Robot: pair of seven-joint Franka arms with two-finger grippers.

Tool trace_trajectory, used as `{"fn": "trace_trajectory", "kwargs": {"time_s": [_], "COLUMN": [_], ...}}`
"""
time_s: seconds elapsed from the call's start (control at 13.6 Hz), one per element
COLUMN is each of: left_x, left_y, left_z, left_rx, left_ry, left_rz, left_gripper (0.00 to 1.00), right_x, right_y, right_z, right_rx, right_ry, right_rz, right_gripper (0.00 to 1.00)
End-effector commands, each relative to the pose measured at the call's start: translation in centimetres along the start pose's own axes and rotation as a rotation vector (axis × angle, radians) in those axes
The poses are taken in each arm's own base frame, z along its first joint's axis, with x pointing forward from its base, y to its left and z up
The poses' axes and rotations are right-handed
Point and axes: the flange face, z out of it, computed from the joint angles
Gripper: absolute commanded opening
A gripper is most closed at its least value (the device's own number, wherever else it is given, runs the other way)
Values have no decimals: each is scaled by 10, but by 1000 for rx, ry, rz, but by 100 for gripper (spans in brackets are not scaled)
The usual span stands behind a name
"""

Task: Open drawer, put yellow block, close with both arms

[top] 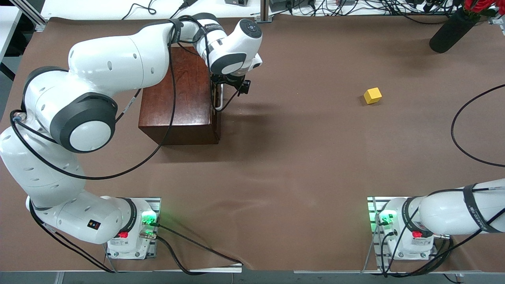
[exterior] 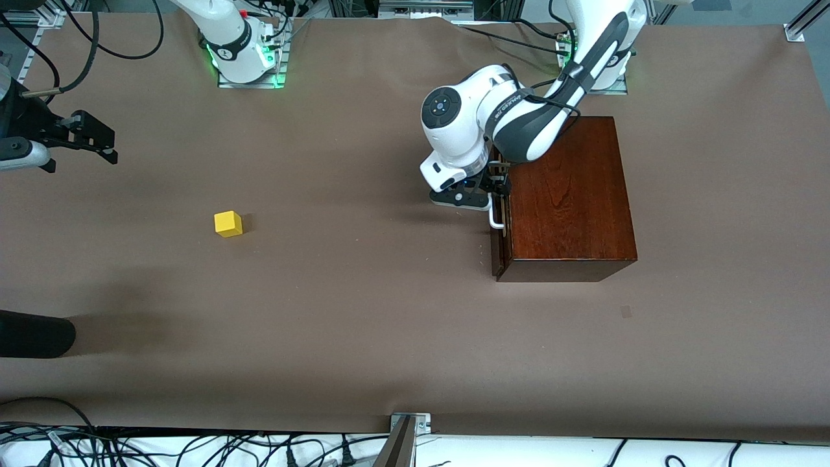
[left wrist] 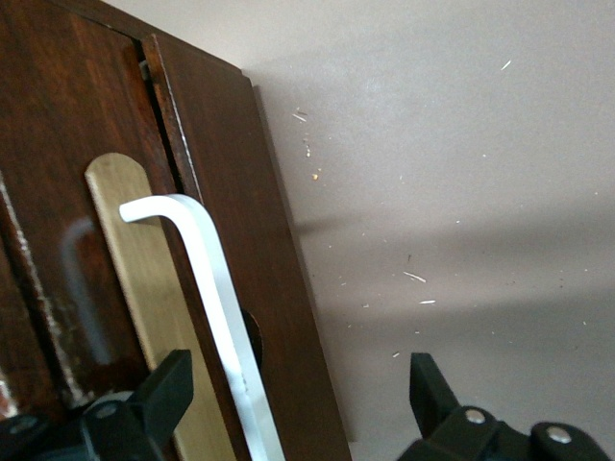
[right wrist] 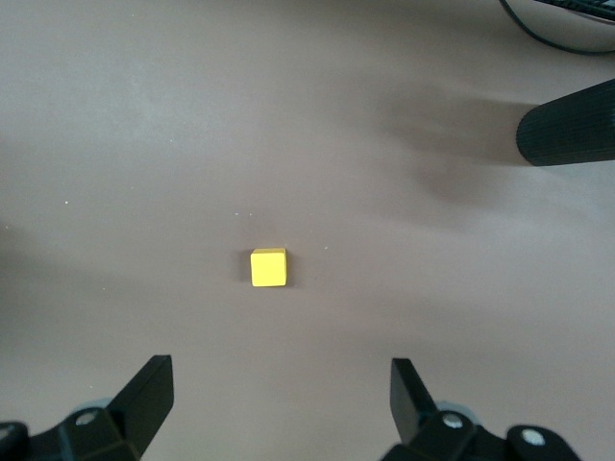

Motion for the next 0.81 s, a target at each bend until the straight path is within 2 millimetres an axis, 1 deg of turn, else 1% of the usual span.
{"fn": "trace_trajectory", "kwargs": {"time_s": [0.0,0.15,0.52,0.66,0.74], "left_x": [-3,-5,-4,-9,-10], "left_y": [-5,-4,2,15,20], "left_z": [-12,-13,1,3,9], "left_rx": [32,36,35,37,37], "left_ry": [10,7,-8,0,-5], "left_rz": [-12,-8,-11,6,-10], "left_gripper": [100,100,100,100,100], "right_x": [5,5,6,6,6], "right_y": [1,3,5,5,5], "right_z": [-4,-5,-3,-3,-3], "right_rx": [-18,-21,-40,-40,-40], "right_ry": [3,4,-1,-1,-1], "right_rz": [-13,-11,-9,-8,-8], "right_gripper": [100,100,100,100,100]}}
